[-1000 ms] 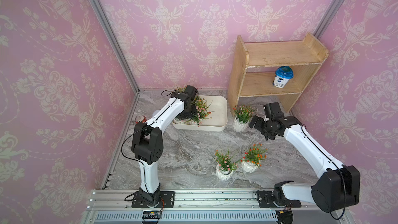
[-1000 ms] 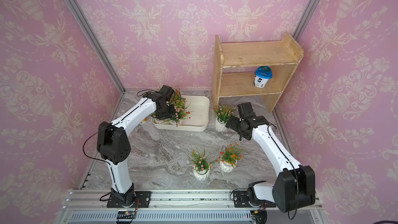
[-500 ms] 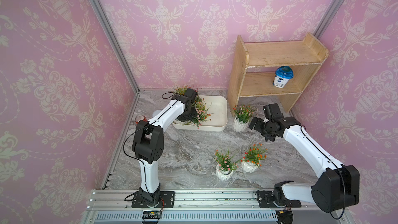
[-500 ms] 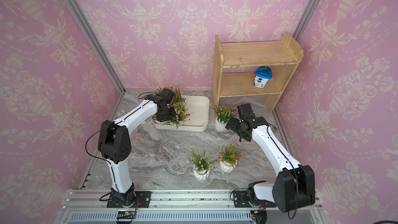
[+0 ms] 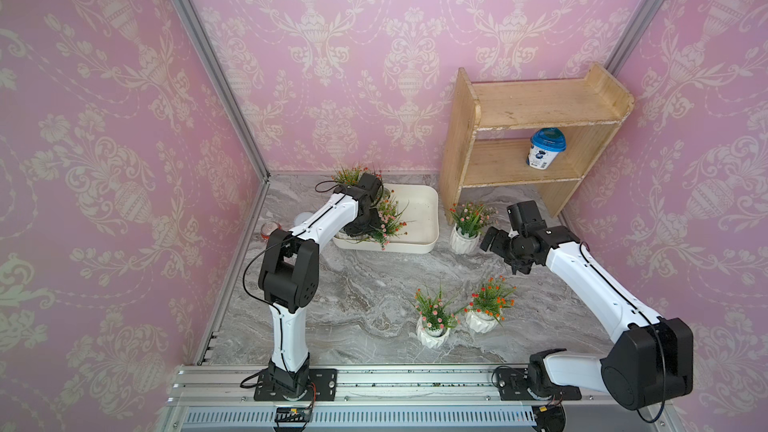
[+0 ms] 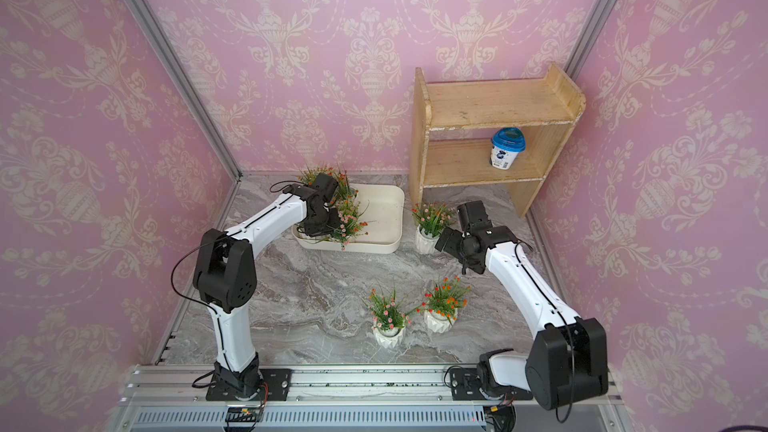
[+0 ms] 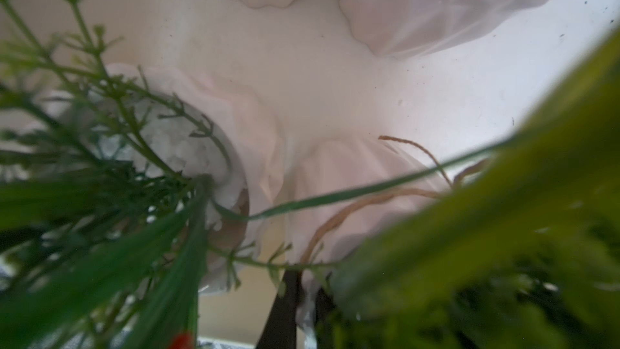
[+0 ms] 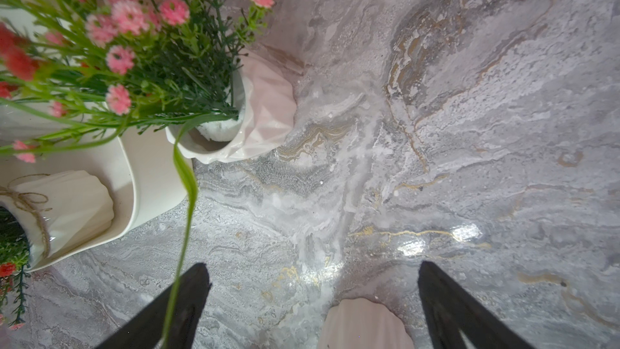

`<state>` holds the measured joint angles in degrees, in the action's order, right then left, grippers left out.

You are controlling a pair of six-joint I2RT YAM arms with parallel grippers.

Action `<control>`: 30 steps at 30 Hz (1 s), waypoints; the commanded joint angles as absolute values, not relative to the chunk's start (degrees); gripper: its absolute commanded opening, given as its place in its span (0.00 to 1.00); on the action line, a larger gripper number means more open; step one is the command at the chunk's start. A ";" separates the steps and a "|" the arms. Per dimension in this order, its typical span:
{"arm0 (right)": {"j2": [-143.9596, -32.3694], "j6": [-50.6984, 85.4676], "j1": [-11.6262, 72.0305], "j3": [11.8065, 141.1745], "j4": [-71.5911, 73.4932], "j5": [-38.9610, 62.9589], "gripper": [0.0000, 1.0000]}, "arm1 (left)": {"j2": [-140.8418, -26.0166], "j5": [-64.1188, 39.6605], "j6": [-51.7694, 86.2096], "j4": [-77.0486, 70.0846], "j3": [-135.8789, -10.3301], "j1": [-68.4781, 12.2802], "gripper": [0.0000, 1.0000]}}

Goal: Put the potted gypsophila into the storage box
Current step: Place the baby's breath potted plant at the storage box.

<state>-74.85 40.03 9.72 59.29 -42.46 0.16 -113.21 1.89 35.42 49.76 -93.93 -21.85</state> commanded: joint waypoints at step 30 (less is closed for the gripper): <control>-74.58 39.11 9.05 59.25 -42.67 0.24 0.99 | -111.27 7.55 32.86 57.71 -95.44 -21.42 0.24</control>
<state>-74.78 40.03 9.34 58.74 -42.26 0.21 -113.25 4.80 34.33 51.94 -94.32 -21.85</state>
